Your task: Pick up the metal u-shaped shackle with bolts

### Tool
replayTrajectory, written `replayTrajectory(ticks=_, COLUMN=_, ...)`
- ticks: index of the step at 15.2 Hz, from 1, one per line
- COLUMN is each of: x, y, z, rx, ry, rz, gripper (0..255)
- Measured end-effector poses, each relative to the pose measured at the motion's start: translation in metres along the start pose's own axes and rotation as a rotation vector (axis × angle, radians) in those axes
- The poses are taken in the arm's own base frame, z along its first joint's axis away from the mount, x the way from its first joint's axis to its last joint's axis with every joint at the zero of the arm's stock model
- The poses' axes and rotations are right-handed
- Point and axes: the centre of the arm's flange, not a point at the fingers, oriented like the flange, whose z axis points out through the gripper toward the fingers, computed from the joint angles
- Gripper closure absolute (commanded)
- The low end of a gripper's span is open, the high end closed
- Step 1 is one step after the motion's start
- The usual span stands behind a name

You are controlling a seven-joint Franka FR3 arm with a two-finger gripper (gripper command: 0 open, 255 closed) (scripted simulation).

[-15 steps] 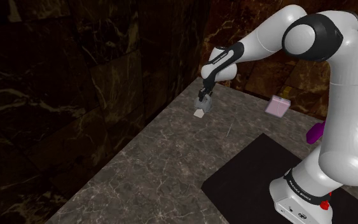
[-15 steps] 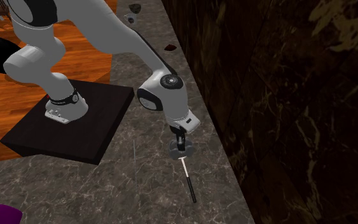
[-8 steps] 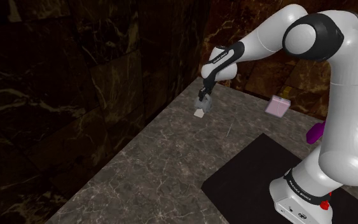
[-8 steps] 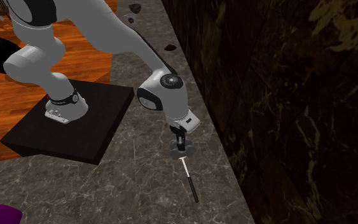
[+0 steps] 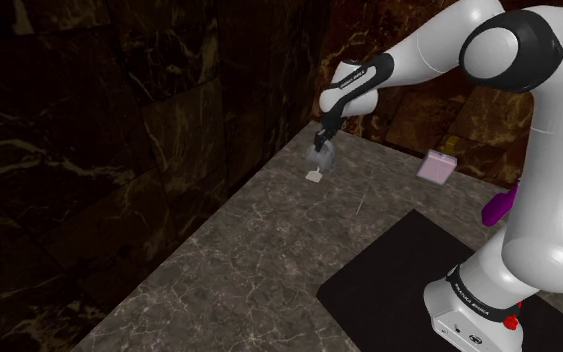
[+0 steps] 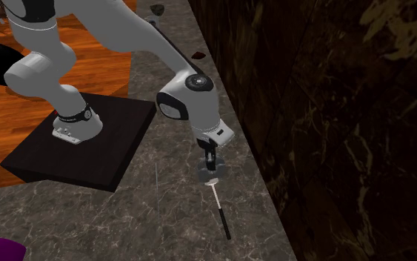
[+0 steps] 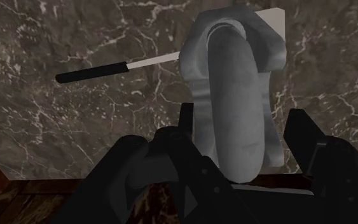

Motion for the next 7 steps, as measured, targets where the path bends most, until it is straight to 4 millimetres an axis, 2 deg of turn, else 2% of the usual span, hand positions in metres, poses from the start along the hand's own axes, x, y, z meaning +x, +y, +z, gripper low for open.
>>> replayTrajectory(ticks=7, x=0.004, y=0.002, z=-0.035, rx=0.0, ry=0.0, rz=0.0, gripper=255)
